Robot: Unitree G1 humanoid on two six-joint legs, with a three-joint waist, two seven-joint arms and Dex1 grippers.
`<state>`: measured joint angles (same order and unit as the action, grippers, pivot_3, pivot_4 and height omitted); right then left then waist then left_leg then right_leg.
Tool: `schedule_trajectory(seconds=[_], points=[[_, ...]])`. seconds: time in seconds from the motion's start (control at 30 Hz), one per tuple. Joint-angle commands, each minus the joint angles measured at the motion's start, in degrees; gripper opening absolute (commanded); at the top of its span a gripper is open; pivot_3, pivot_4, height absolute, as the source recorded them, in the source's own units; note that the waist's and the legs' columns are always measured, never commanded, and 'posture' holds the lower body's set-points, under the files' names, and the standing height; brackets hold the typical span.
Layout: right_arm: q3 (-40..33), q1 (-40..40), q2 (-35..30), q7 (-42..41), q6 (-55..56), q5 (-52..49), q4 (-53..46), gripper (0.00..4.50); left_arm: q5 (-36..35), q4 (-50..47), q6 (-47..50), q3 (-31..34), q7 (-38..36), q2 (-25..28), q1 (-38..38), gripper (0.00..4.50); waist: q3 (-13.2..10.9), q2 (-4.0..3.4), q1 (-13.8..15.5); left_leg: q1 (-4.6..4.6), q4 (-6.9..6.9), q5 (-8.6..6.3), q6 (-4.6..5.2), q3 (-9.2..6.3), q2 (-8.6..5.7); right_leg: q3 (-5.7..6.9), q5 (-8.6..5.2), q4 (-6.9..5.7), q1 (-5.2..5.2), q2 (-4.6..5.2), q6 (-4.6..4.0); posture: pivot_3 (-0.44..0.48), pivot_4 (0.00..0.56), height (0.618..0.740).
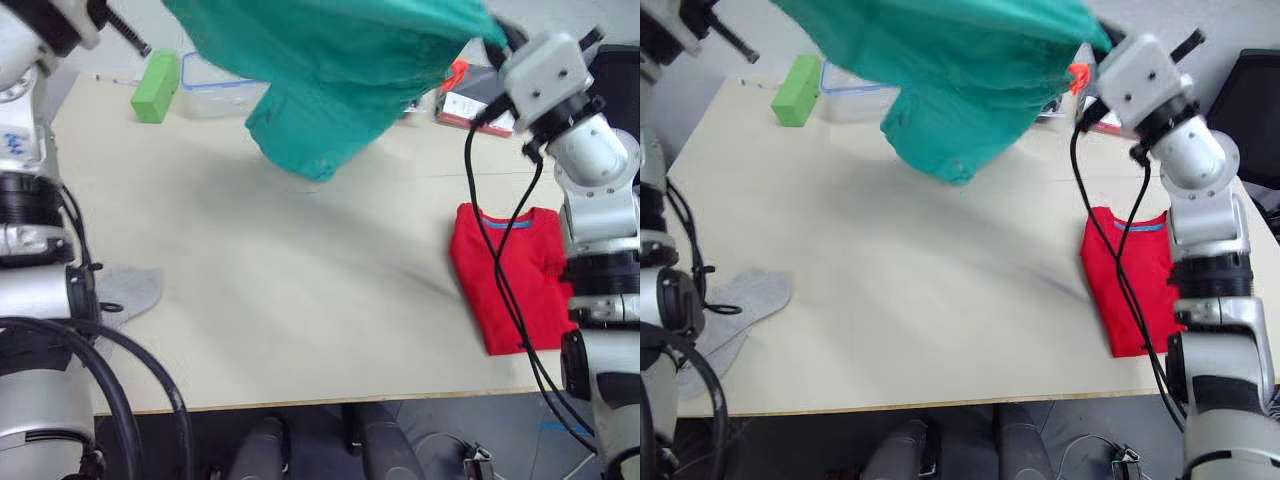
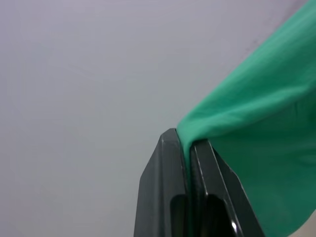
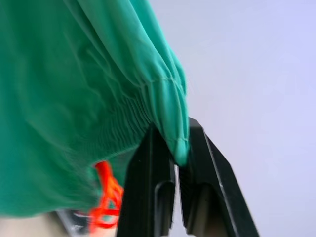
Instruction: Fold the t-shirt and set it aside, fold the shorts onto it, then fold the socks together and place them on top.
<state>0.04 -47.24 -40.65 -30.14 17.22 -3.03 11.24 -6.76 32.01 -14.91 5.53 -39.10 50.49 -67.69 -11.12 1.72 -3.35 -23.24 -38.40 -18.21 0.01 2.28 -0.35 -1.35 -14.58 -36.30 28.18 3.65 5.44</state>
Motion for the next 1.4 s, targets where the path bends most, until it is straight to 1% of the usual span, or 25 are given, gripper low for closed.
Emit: schedule_trajectory(seconds=[0.03, 0.07, 0.13, 0.17, 0.2, 0.27, 0.3, 0.37, 0.43, 0.47, 0.63, 0.7, 0.73, 0.8, 0.87, 0.93, 0.97, 1.0, 1.07, 1.1, 1.13, 1.17, 1.23, 1.3, 1.4], points=[[-0.27, 10.17, -3.71, -11.10, -9.29, -10.27, -14.27, 0.00, -9.66, -15.66, 13.81, 7.89, -7.51, 6.62, 11.95, 0.02, -0.01, -0.01, -0.09, 0.08, -0.09, -0.04, 0.06, 0.00, 0.03, -0.03, 0.00, -0.04, -0.12, 0.00, 0.00, 0.000, 0.150, 0.740], [0.22, 13.20, -4.46, -13.11, -12.06, -11.64, -16.92, 0.00, -11.71, -20.07, 17.40, 9.02, -9.43, 7.82, 16.98, 0.02, -0.01, -0.02, -0.06, 0.12, -0.42, -0.14, 0.08, -0.05, 0.11, -0.01, 0.00, -0.17, -0.23, -0.03, 0.00, 0.000, 0.150, 0.740], [1.97, 20.33, -6.23, -17.94, -16.55, -14.00, -21.73, 0.00, -15.56, -31.07, 24.67, 12.13, -14.77, 10.56, 32.21, 0.02, -0.02, -0.05, 0.13, 0.29, -0.73, -0.24, 0.20, -0.10, 0.14, -0.08, 0.06, -0.23, -0.53, -0.02, -0.05, 0.000, 0.150, 0.740], [2.80, 23.47, -7.22, -20.86, -17.63, -15.29, -23.99, 0.00, -17.82, -36.27, 28.97, 14.09, -17.51, 11.72, 40.02, 0.02, -0.05, -0.06, 0.20, 0.58, -0.76, -0.28, 0.27, -0.10, 0.12, -0.31, 0.08, -0.22, -0.86, 0.03, -0.06, 0.000, 0.150, 0.740], [3.24, 25.79, -8.11, -23.10, -18.92, -16.27, -25.83, 0.00, -18.85, -40.40, 31.27, 15.95, -19.78, 12.59, 46.80, 0.02, -0.09, -0.11, 0.20, 0.93, -0.72, -0.50, 0.66, -0.10, 0.14, -0.42, 0.11, -0.03, -1.25, 0.03, -0.10, 0.000, 0.150, 0.740], [3.49, 28.88, -9.45, -26.35, -20.79, -17.71, -28.33, 0.00, -19.84, -46.40, 34.88, 19.66, -22.69, 13.80, 56.90, 0.02, -0.22, -0.10, 0.26, 1.99, -0.58, -0.73, 0.87, -0.20, 0.21, -0.36, 0.16, 0.61, -2.48, 0.04, -0.21, 0.000, 0.150, 0.740], [3.56, 30.34, -10.08, -27.95, -21.67, -18.31, -29.27, 0.00, -19.50, -49.06, 36.25, 21.63, -24.37, 14.26, 61.87, 0.02, -0.22, -0.09, 0.36, 2.24, -0.58, -0.76, 0.87, -0.27, 0.30, -0.27, 0.25, 0.87, -2.83, 0.02, -0.40, 0.000, 0.150, 0.740], [3.30, 33.11, -11.69, -31.26, -23.90, -19.96, -30.65, 0.00, -19.20, -53.88, 40.92, 25.67, -27.82, 15.61, 70.66, 0.02, -0.20, -0.06, 0.80, 2.30, -0.55, -0.64, 0.86, -0.33, 0.44, -0.16, 0.38, 1.28, -3.06, -0.03, -0.90, 0.000, 0.150, 0.740], [2.78, 35.02, -12.82, -33.68, -25.29, -21.30, -31.57, 0.00, -18.96, -56.35, 42.96, 28.47, -30.38, 16.30, 75.86, 0.02, -0.20, -0.06, 1.56, 2.71, -0.44, -0.66, 0.82, -0.35, 0.47, -0.14, 0.30, 1.44, -3.51, -0.04, -1.07, 0.000, 0.150, 0.740], [2.42, 36.02, -13.47, -34.86, -26.15, -22.09, -31.91, 0.00, -18.98, -57.34, 44.09, 29.71, -31.52, 16.61, 77.92, 0.02, -0.18, -0.05, 1.81, 3.00, -0.20, -0.66, 0.82, -0.33, 0.47, -0.15, 0.14, 1.61, -3.76, -0.03, -1.36, 0.000, 0.150, 0.740], [0.44, 43.01, -17.73, -41.26, -30.28, -26.21, -34.63, 0.00, -21.17, -61.85, 51.44, 36.74, -40.66, 18.60, 86.82, 0.02, -0.17, -0.06, 2.09, 3.03, 0.30, -0.61, 0.71, -0.29, 0.44, -0.10, -0.02, 1.67, -3.62, -0.05, -1.62, 0.000, 0.150, 0.740], [-0.46, 45.87, -18.97, -43.19, -31.88, -27.86, -35.58, 0.00, -23.32, -63.50, 55.13, 39.21, -45.23, 19.77, 89.06, 0.02, -0.17, -0.06, 1.99, 2.95, 0.31, -0.65, 0.64, -0.30, 0.50, -0.04, 0.08, 1.63, -3.51, -0.14, -1.42, 0.000, 0.150, 0.740], [-0.97, 47.24, -19.61, -44.02, -32.93, -28.78, -36.14, 0.00, -24.17, -64.01, 56.28, 40.08, -47.20, 20.40, 89.67, 0.02, -0.17, -0.05, 1.94, 2.97, 0.34, -0.66, 0.62, -0.30, 0.51, 0.02, 0.30, 1.63, -3.52, -0.15, -1.03, 0.000, 0.150, 0.740], [-1.78, 48.71, -20.03, -44.61, -34.36, -29.94, -37.13, 0.00, -24.89, -63.85, 56.82, 40.35, -49.02, 21.35, 89.33, 0.02, -0.17, -0.06, 1.91, 2.97, 0.33, -0.67, 0.59, -0.32, 0.55, 0.11, 0.30, 1.67, -3.54, -0.21, -0.99, 0.000, 0.150, 0.740], [-2.49, 48.58, -18.94, -43.18, -36.41, -31.41, -37.15, 0.00, -25.67, -60.49, 54.99, 36.33, -48.23, 23.90, 84.49, 0.02, -0.18, -0.04, 1.90, 3.04, 0.31, -0.66, 0.59, -0.31, 0.54, 0.11, 0.27, 1.64, -3.58, -0.22, -1.04, 0.000, 0.150, 0.740], [-2.88, 46.70, -16.91, -40.85, -39.31, -33.37, -35.97, 0.00, -25.80, -55.02, 51.19, 28.04, -45.85, 26.74, 75.33, 0.02, -0.17, -0.02, 1.89, 3.06, 0.24, -0.55, 0.58, -0.31, 0.53, 0.08, 0.13, 1.64, -3.64, -0.27, -1.29, 0.000, 0.150, 0.740], [-3.12, 45.33, -15.70, -39.60, -41.18, -34.65, -34.94, 0.00, -24.35, -51.43, 48.52, 21.36, -44.42, 26.74, 67.35, 0.02, -0.17, 0.01, 1.89, 3.10, 0.23, -0.45, 0.55, -0.29, 0.52, 0.07, -0.10, 1.65, -3.67, -0.28, -1.70, 0.000, 0.150, 0.740], [-3.46, 43.79, -14.33, -38.26, -43.07, -35.89, -33.59, 0.00, -21.37, -47.17, 45.91, 13.54, -43.49, 24.86, 57.07, 0.02, -0.14, -0.06, 2.23, 3.07, 0.21, -0.41, 0.56, -0.27, 0.52, 0.01, -0.10, 1.68, -3.67, -0.31, -1.70, 0.000, 0.150, 0.740], [-4.35, 41.26, -11.96, -35.77, -46.72, -37.89, -31.05, 0.00, -13.22, -37.70, 40.23, 0.01, -43.01, 18.10, 37.53, 0.02, -0.12, -0.11, 2.77, 3.12, 0.19, -0.32, 0.61, -0.23, 0.41, 0.12, -0.05, 1.65, -3.73, -0.37, -1.62, 0.000, 0.150, 0.740], [-4.69, 40.52, -11.23, -35.00, -48.11, -38.43, -30.45, 0.00, -10.29, -33.97, 38.06, -4.04, -43.20, 15.57, 31.39, 0.02, -0.09, -0.14, 3.41, 3.11, 0.21, -0.27, 0.68, -0.20, 0.31, 0.30, 0.02, 1.65, -3.74, -0.54, -1.52, 0.000, 0.150, 0.740], [-5.77, 39.50, -10.03, -33.41, -50.05, -39.72, -28.93, 0.00, -5.61, -26.36, 33.60, -8.60, -42.03, 10.41, 22.64, 0.02, -0.08, -0.10, 3.46, 3.08, 0.15, -0.24, 0.68, -0.19, 0.27, 0.32, 0.41, 1.58, -3.77, -0.68, -0.86, 0.000, 0.150, 0.740], [-6.88, 38.57, -8.96, -31.79, -51.92, -40.97, -27.50, 0.00, -1.48, -18.59, 28.81, -12.18, -40.22, 5.57, 15.04, 0.02, -0.03, -0.05, 3.92, 2.97, 0.12, -0.24, 0.68, -0.18, 0.26, 0.29, 0.74, 1.54, -3.65, -0.70, -0.49, 0.000, 0.150, 0.740], [-9.39, 37.23, -7.26, -28.95, -55.47, -43.70, -25.27, 0.00, 5.37, -1.86, 17.05, -16.57, -34.35, -3.75, 1.99, 0.02, 0.00, 0.03, 4.80, 2.79, -0.10, -0.28, 0.73, -0.11, 0.19, 0.48, 0.80, 1.53, -3.65, -0.67, -0.39, 0.000, 0.150, 0.740], [-11.62, 36.84, -6.25, -26.71, -58.03, -45.46, -24.35, 0.00, 8.94, 12.29, 7.75, -17.95, -28.23, -10.81, -7.09, 0.02, 0.02, 0.06, 4.99, 1.97, -0.73, -0.35, 0.82, -0.17, 0.29, 0.74, 0.89, 1.33, -3.16, -0.61, -0.30, 0.000, 0.150, 0.740], [-14.77, 36.72, -4.82, -22.63, -61.77, -48.04, -23.96, 0.00, 13.78, 29.03, -3.89, -19.00, -16.99, -18.51, -16.33, 0.02, 0.02, 0.06, 4.82, 1.49, -0.75, -0.42, 0.95, -0.09, 0.10, 0.92, 0.92, 1.35, -2.56, -0.20, -0.23, 0.000, 0.150, 0.740]])
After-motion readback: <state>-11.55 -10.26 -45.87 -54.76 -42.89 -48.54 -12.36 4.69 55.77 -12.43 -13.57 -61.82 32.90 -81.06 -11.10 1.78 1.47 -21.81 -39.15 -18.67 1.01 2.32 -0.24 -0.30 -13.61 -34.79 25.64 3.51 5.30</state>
